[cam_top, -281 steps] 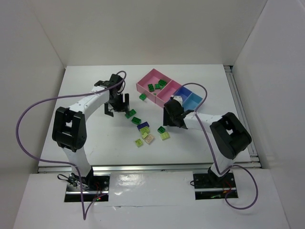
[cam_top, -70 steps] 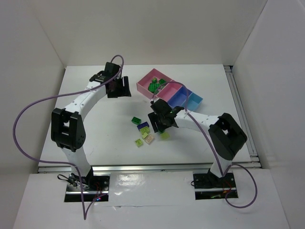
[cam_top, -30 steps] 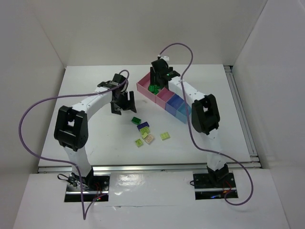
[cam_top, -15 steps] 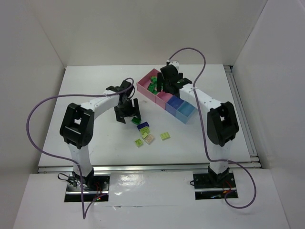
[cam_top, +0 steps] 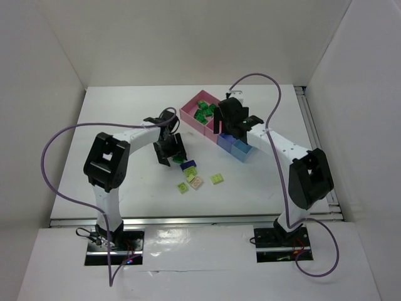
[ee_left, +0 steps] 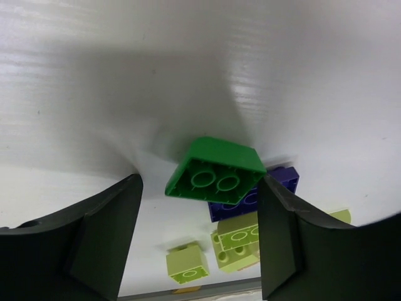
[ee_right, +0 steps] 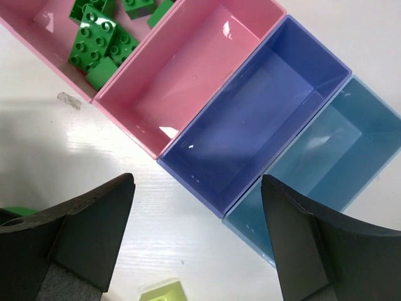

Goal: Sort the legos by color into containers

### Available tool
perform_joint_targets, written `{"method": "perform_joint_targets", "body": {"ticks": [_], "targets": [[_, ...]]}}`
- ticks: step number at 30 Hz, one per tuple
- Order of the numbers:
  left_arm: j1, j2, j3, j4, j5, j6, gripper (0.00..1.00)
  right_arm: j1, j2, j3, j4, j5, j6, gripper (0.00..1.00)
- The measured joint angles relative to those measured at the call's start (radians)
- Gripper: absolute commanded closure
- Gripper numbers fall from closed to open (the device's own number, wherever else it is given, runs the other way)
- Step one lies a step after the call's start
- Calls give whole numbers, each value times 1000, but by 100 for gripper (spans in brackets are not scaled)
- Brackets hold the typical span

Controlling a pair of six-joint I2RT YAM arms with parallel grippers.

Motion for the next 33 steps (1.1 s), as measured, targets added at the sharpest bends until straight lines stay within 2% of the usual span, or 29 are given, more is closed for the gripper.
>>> {"method": "perform_joint_targets", "body": {"ticks": [8, 15, 19, 26, 33], "targets": [[0, 78, 110, 6, -2, -8, 37, 17, -5, -11, -7, 11, 4, 11], [0, 84, 117, 7, -4, -1, 60, 21, -5, -11, -7, 16, 4, 11], [0, 84, 120, 5, -4, 19, 67, 21, -5, -11, -7, 17, 4, 11], [0, 84, 152, -23, -23, 46, 67, 21, -5, -11, -7, 17, 4, 11], [0, 84, 259, -53, -39, 73, 68, 21, -5, -11, -7, 23, 4, 11]]}}
